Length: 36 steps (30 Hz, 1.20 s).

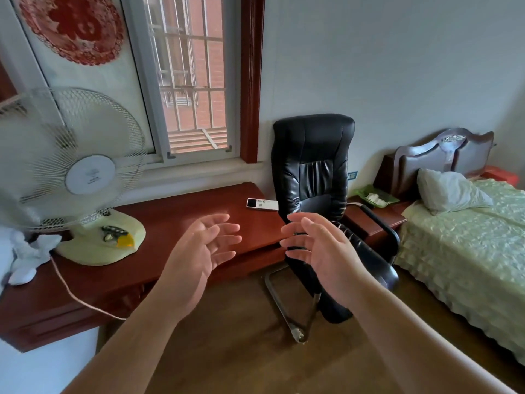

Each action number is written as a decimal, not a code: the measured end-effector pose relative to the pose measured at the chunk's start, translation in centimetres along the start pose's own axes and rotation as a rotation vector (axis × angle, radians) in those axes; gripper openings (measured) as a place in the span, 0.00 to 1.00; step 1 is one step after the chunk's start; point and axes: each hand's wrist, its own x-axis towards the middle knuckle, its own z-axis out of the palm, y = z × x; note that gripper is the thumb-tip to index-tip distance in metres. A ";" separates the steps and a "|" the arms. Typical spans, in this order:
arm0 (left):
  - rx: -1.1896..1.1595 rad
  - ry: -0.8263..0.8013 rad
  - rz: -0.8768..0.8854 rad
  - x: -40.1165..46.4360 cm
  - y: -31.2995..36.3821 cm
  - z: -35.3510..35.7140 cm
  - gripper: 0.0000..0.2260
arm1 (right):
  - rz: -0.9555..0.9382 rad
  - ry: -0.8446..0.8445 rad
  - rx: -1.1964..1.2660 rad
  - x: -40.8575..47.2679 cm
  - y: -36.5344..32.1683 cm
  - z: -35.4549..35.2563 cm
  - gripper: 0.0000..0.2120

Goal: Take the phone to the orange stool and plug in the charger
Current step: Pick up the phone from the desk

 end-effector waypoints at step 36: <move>-0.230 0.201 -0.605 48.2 -24.5 -3.8 0.19 | 0.607 0.307 0.088 48.9 21.2 -15.9 0.05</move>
